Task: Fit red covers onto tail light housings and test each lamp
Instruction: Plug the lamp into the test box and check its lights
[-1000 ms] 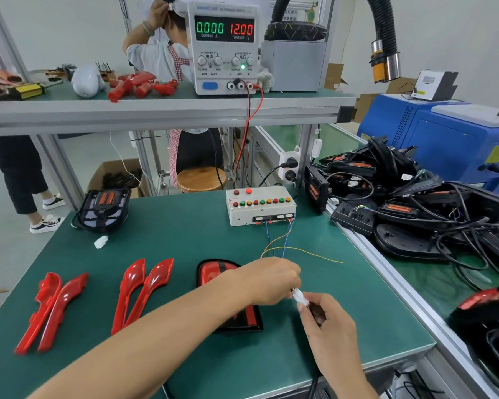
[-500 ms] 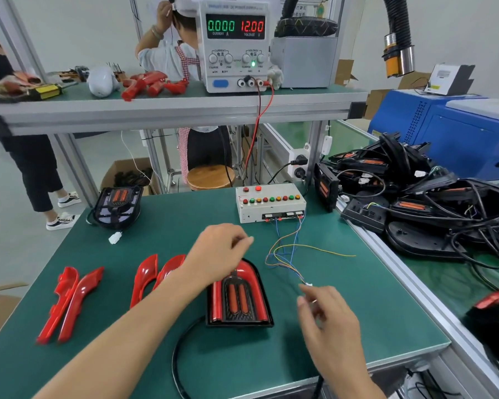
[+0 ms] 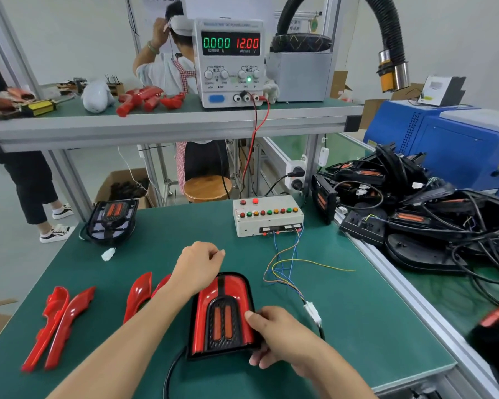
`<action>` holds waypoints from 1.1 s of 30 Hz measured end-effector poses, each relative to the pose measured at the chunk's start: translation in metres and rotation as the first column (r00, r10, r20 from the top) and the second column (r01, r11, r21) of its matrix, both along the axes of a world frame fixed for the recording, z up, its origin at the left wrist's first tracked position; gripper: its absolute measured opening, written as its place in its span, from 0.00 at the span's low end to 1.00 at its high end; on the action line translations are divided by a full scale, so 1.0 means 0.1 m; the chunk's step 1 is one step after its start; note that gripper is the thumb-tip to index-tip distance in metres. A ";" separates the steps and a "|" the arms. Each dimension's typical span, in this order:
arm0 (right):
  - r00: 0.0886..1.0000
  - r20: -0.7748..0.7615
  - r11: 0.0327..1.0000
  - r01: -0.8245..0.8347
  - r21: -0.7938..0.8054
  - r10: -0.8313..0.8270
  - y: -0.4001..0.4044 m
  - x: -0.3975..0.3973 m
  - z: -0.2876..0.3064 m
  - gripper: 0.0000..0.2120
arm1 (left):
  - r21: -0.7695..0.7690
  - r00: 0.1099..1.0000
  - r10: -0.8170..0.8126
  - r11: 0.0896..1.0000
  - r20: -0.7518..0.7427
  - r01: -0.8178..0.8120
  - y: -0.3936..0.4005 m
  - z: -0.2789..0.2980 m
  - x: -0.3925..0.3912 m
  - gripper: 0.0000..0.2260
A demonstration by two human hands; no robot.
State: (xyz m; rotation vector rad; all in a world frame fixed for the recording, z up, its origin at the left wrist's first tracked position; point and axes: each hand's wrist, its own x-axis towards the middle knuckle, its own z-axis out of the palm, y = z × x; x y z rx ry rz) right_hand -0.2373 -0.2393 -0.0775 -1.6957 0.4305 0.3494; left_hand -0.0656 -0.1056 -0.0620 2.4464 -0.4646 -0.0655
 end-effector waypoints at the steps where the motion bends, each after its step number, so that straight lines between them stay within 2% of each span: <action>1: 1.000 0.018 1.000 -0.002 0.024 0.001 0.02 0.00 0.00 0.14 | 0.000 1.000 0.000 1.000 -0.001 0.000 0.01 -0.02 0.01 0.16; 8: 0.972 0.192 0.977 0.099 0.187 -0.135 0.07 -0.02 -0.18 0.11 | -0.066 0.995 -0.091 0.993 0.046 0.094 -0.04 0.13 0.27 0.07; 13: 0.932 0.230 0.942 0.221 0.252 -0.280 0.07 -0.01 -0.31 0.07 | 0.015 0.986 -0.164 0.986 0.039 0.163 -0.27 0.25 0.58 0.14; 16: 0.909 0.234 0.920 0.277 0.277 -0.344 0.08 0.00 -0.33 0.07 | 0.148 0.968 -0.248 0.959 0.036 0.240 -0.46 0.27 0.73 0.18; 19: 0.909 0.246 0.926 0.272 0.263 -0.337 0.08 0.01 -0.35 0.07 | 0.271 0.933 -0.360 0.900 0.014 0.343 -0.63 0.25 0.82 0.22; 22: 0.913 0.247 0.931 0.263 0.254 -0.325 0.08 0.02 -0.37 0.07 | 0.365 0.917 -0.399 0.852 -0.011 0.375 -0.74 0.17 0.88 0.26; 28: 0.914 0.250 0.933 0.258 0.250 -0.320 0.06 0.03 -0.39 0.08 | 0.345 0.939 -0.344 0.879 -0.022 0.330 -0.79 0.02 0.97 0.26; 33: 0.909 0.271 0.936 0.254 0.244 -0.317 0.07 0.02 -0.39 0.07 | 0.374 0.935 -0.355 0.865 -0.016 0.335 -0.79 -0.02 1.01 0.27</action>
